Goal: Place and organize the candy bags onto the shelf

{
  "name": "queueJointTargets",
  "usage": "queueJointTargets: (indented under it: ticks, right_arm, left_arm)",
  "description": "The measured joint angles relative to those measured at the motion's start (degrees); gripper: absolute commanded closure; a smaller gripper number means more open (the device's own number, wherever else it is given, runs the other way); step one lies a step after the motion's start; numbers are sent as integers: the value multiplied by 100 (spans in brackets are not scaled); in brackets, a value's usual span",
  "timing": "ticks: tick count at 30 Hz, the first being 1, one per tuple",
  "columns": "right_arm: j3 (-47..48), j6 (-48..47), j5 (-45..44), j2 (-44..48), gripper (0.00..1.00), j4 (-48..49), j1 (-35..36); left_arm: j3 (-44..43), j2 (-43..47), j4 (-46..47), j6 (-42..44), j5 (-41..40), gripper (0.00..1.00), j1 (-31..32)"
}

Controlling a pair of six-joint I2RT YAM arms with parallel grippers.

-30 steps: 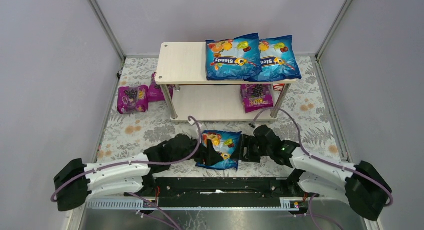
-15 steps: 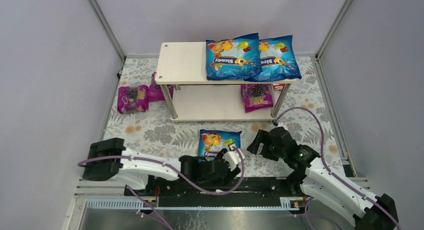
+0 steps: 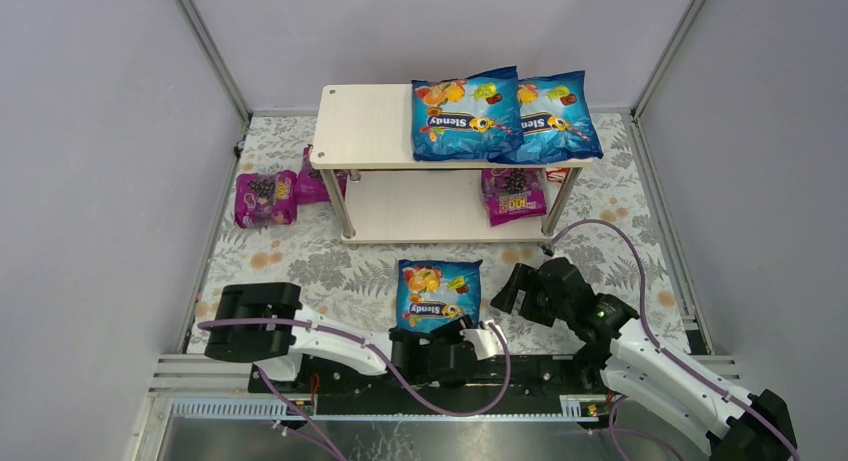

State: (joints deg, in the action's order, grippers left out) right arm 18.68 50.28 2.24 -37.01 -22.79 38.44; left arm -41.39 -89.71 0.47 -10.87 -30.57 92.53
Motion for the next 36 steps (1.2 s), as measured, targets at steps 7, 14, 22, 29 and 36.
queueJointTargets:
  ticks: [7,14,22,29,36]
  right_arm:
    - [-149,83,179,-20,13,87,0]
    - [-168,138,201,-31,13,227,0]
    - [-415,522,520,-50,13,774,2]
    - [-723,946,774,-269,9,1414,0]
    - [-758,1176,946,-614,0,1965,0]
  left_arm:
    - [-28,-63,85,26,-623,49,26]
    - [92,396,310,55,-680,40,26]
    - [90,28,485,337,-708,40,26]
    - [61,-369,748,553,-909,60,-11]
    - [46,-455,957,664,-1088,95,-35]
